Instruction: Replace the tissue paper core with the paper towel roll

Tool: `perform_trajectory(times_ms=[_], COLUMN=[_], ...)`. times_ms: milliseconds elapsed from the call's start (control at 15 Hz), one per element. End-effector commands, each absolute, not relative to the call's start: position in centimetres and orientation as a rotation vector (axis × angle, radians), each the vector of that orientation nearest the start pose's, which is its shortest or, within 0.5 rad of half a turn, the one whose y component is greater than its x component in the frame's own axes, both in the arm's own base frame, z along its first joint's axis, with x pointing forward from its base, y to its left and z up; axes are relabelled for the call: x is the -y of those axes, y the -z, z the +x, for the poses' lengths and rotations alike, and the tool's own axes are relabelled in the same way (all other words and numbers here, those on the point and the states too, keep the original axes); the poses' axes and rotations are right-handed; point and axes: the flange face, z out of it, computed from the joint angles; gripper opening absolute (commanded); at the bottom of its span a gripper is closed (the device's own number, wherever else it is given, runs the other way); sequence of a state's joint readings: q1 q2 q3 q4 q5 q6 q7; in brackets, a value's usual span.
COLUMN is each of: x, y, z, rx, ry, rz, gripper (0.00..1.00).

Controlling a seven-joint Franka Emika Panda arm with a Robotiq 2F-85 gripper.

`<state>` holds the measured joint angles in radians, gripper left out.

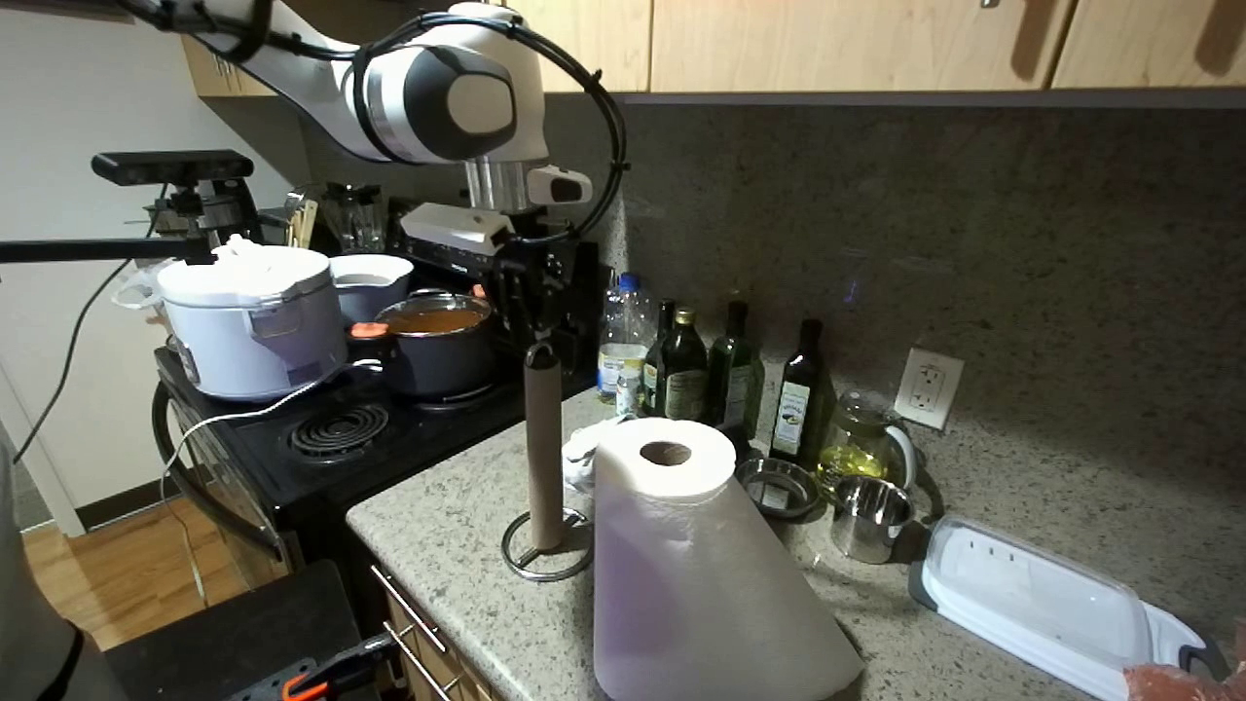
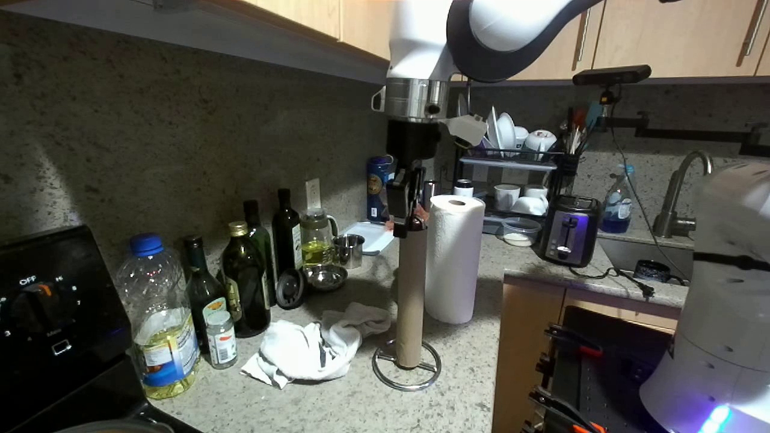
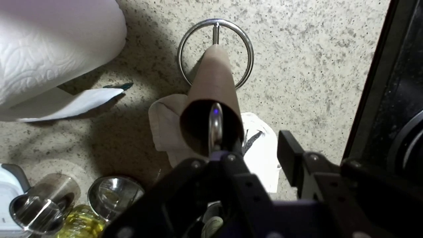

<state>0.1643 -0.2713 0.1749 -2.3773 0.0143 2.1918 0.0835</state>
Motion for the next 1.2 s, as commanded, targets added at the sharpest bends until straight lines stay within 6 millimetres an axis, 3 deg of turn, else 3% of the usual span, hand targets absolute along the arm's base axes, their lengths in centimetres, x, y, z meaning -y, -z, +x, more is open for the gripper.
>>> perform_trajectory(times_ms=[0, 667, 1133], x=[-15.2, -15.4, -14.9], y=[-43.7, -44.9, -43.2], z=[42.8, 41.9, 42.5], rx=[0.36, 0.371, 0.358], ry=[0.132, 0.181, 0.119], rz=[-3.134, -3.14, -3.136], gripper=[0.31, 0.28, 0.29])
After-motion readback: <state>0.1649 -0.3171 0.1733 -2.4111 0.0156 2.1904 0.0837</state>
